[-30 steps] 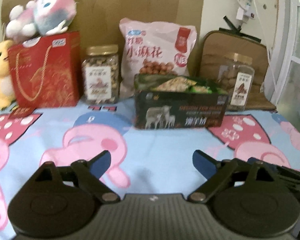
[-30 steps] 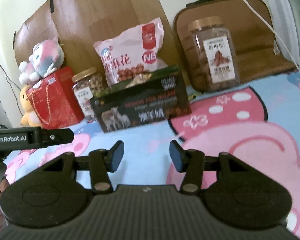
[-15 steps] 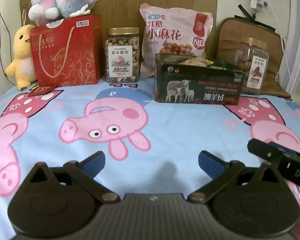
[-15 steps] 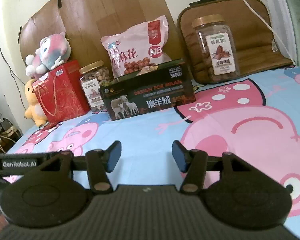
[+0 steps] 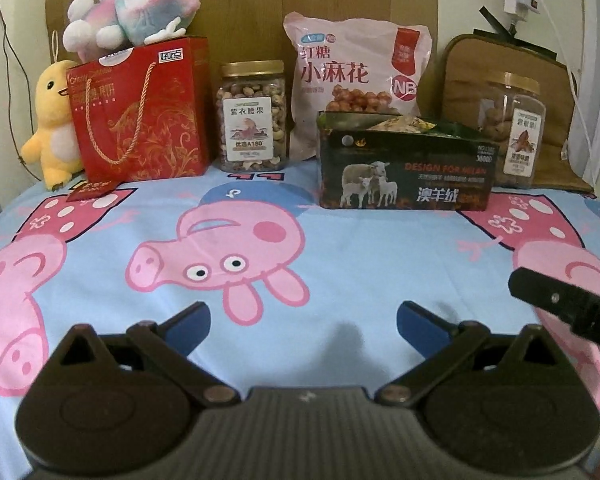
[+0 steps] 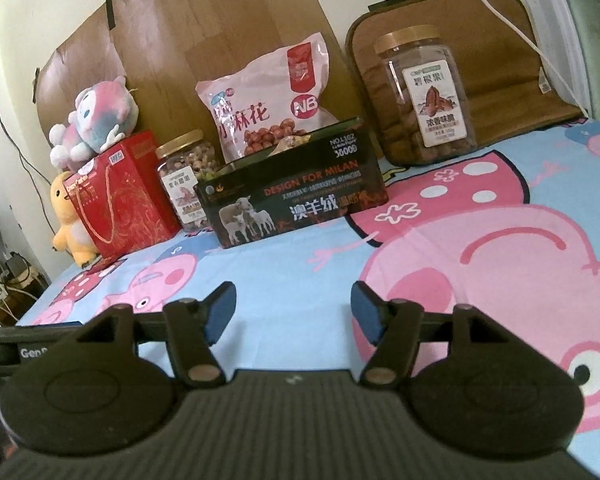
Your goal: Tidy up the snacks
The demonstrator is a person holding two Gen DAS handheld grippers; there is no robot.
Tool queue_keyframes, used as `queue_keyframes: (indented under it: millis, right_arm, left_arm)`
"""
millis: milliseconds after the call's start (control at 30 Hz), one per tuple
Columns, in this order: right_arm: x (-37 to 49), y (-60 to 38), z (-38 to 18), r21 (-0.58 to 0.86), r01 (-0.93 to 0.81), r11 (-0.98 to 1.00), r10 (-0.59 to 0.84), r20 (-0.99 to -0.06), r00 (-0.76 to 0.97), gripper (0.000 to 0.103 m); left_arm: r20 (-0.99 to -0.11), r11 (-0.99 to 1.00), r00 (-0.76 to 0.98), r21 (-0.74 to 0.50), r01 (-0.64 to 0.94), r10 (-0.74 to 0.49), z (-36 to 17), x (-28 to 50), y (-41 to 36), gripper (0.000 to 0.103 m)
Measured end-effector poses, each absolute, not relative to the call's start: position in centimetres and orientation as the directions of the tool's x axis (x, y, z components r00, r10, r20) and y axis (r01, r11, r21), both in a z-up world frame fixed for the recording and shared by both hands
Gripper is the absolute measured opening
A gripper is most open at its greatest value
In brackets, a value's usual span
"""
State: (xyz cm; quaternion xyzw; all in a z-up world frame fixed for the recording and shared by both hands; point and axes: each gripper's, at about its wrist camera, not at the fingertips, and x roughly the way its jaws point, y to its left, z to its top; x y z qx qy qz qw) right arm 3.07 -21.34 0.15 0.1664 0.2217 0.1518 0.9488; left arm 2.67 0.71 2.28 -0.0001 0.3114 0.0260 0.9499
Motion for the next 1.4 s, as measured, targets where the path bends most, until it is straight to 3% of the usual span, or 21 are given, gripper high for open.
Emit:
queue_keyframes:
  millis: [1400]
  right_arm:
    - [3.16,-21.63,0.21,0.401,-0.201,0.894,0.359,-0.37,0.857,0.068]
  left_arm:
    - [-0.554,0.991,0.824,0.122,-0.063,0.121,1.97,2.31,0.51,0.103]
